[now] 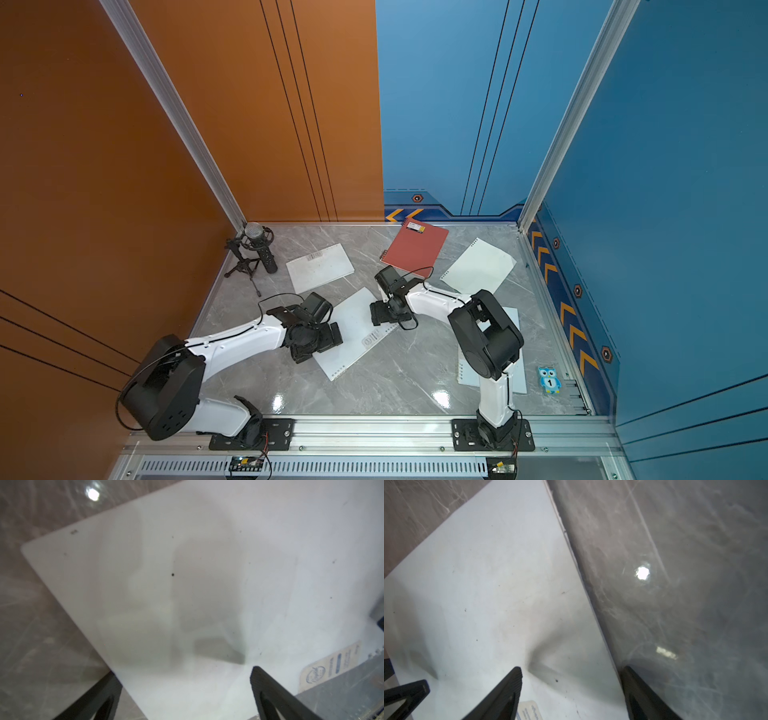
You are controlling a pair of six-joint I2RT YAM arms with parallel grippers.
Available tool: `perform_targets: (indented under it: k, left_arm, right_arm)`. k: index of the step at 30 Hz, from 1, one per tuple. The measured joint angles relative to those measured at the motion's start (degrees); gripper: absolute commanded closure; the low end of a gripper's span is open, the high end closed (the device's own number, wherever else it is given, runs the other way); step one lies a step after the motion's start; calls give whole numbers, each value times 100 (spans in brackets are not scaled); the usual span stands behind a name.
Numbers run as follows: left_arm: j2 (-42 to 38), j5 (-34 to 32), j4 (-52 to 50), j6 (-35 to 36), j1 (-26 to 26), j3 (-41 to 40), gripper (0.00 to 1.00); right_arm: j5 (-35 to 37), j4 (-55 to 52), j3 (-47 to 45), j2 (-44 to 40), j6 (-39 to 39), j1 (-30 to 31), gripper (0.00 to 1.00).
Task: Tear off pages from different notebooks
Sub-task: Adjust the notebook at the center of the board.
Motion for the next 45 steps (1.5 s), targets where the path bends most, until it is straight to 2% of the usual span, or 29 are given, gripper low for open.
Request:
perform_targets:
  k: [4, 9, 13, 16, 18, 21, 25, 27, 31, 34, 36, 40, 45]
  left_arm:
    - [813, -225, -459, 400, 155, 791, 2]
    - [2116, -306, -595, 1025, 363, 2385, 2]
    - [2994, 264, -55, 1384, 385, 3674, 2]
    - [3163, 734, 229, 1558, 431, 4063, 2]
    - [3056, 890, 308, 1628, 520, 4037, 2]
    - [2601, 914, 382, 1709, 741, 3589, 2]
    - [1626, 807, 382, 1655, 861, 2627, 2]
    - [1202, 651, 361, 1541, 664, 2225, 2]
    - [684, 260, 354, 1211, -144, 1596, 2]
    - [680, 131, 341, 922, -599, 1307, 2]
    - [796, 50, 302, 793, -721, 1263, 2]
    - [1228, -98, 278, 730, -702, 1491, 2]
    - [2063, -203, 258, 894, -546, 2321, 2]
  right_arm:
    - [278, -33, -625, -509, 245, 389, 22]
    - [446, -417, -1486, -1316, 903, 1137, 22]
    - [264, -522, -1932, -1871, 1257, 1438, 21]
    - [223, -579, -1947, -2295, 1303, 1182, 20]
    - [212, -671, -1794, -2490, 1231, 903, 19]
    - [216, -787, -1309, -2461, 960, 422, 19]
    - [302, -817, -382, -1770, 503, -339, 20]
    - [315, -785, 44, -1239, 315, -629, 20]
    - [317, -728, 662, -181, 22, -990, 21]
    - [313, -726, 723, 260, -118, -1023, 22]
    - [291, -715, 662, 358, -186, -1010, 23]
    - [249, -649, 243, 90, -284, -914, 23]
    - [271, -660, -481, -570, -219, -570, 23]
